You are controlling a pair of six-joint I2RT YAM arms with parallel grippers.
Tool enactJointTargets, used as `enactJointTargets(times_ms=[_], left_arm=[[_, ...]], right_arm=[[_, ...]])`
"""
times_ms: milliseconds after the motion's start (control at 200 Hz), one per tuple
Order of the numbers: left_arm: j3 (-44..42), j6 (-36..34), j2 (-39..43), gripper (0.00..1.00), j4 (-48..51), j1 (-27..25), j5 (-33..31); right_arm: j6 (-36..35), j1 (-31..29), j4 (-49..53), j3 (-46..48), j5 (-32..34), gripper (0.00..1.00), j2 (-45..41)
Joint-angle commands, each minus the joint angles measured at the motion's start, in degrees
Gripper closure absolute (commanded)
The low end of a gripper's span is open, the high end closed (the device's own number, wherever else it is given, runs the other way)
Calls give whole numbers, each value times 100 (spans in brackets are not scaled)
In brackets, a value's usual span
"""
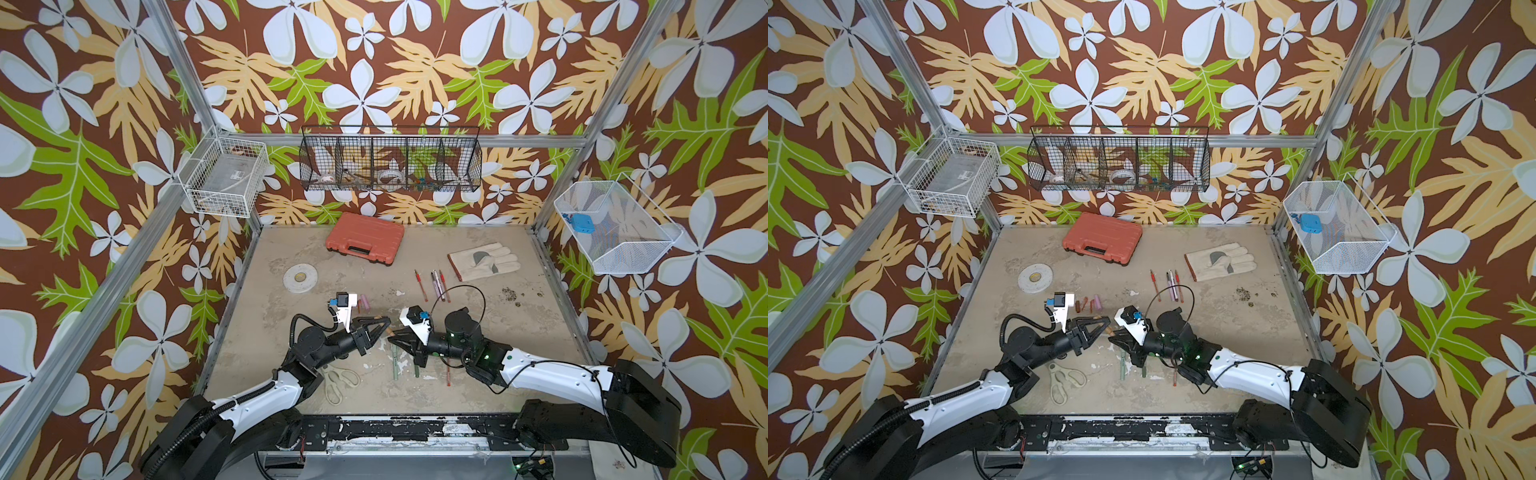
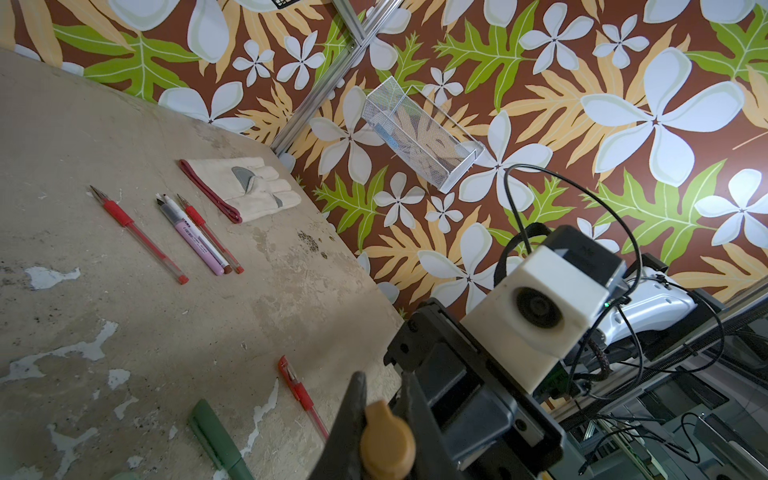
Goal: Open the pen caps
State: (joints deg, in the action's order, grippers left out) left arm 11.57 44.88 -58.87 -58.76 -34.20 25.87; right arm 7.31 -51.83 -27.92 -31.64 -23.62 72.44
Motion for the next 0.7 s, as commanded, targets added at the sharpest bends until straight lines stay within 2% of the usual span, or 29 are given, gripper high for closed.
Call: enactJointTargets(times_ms=[0, 230, 691], left_arm=[[31, 208, 88, 100, -1000, 92, -539], [-50, 453, 27, 100, -1255, 269, -407], [-103, 517, 175, 100, -1287, 396, -403]], right_arm=[[-107, -37, 1033, 24, -425, 100, 86], [-115, -33, 1088, -30, -409, 100, 186], [-125, -37, 1227, -92, -421, 100, 253]])
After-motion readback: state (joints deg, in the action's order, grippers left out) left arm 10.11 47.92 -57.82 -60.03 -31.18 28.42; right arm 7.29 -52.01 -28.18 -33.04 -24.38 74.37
